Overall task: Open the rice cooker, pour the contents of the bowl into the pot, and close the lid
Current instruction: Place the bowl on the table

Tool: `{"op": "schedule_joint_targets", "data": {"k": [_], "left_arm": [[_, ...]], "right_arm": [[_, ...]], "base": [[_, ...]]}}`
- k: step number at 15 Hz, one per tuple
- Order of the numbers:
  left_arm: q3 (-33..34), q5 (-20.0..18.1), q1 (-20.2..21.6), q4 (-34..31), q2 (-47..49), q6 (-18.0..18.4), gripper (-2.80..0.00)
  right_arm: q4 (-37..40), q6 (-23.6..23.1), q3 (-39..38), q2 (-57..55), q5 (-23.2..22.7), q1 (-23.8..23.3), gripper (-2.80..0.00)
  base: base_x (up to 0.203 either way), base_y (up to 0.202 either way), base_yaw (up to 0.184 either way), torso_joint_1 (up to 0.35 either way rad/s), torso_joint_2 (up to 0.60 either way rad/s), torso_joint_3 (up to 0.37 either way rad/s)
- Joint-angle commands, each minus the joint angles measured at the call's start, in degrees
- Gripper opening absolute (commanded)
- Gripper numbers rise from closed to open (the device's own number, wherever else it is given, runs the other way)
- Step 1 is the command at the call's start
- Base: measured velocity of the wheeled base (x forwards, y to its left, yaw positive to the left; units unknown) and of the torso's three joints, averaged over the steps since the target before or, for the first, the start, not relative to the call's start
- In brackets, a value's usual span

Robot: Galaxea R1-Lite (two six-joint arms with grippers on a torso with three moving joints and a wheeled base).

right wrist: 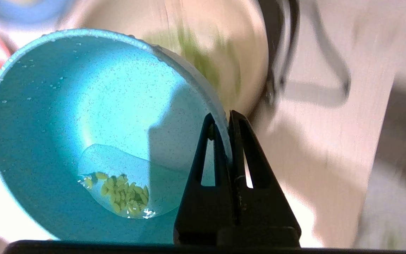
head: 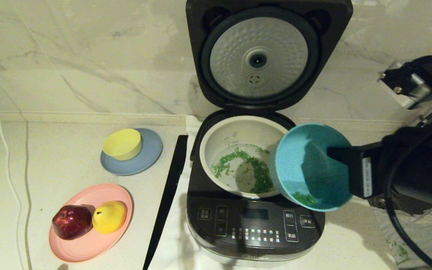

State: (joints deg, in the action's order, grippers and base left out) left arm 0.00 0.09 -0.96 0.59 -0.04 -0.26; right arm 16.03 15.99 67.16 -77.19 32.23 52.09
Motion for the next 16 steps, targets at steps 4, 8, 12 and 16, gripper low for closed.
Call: {"op": "schedule_joint_targets", "data": {"k": [4, 8, 12, 16], "left_arm": [[0.2, 0.0, 0.0, 0.0, 0.0, 0.0, -2.80], [0.2, 0.0, 0.0, 0.0, 0.0, 0.0, -2.80], [0.2, 0.0, 0.0, 0.0, -0.1, 0.1, -2.80], [0.2, 0.0, 0.0, 0.0, 0.0, 0.1, -2.80]], "right_arm": [[18.0, 5.9, -1.1, 9.2, -12.4, -17.0, -2.80], [19.2, 6.5, -11.5, 10.8, -20.4, -29.2, -2.80], [8.3, 6.6, -23.9, 6.0, -27.0, -37.3, -2.80], [-4.7, 6.7, -31.3, -3.5, -27.5, -38.8, -2.80]], "base": [[0.000, 0.000, 0.000, 0.000, 0.00, 0.000], [0.000, 0.000, 0.000, 0.000, 0.00, 0.000], [0.000, 0.000, 0.000, 0.000, 0.00, 0.000], [0.000, 0.000, 0.000, 0.000, 0.00, 0.000]]}}
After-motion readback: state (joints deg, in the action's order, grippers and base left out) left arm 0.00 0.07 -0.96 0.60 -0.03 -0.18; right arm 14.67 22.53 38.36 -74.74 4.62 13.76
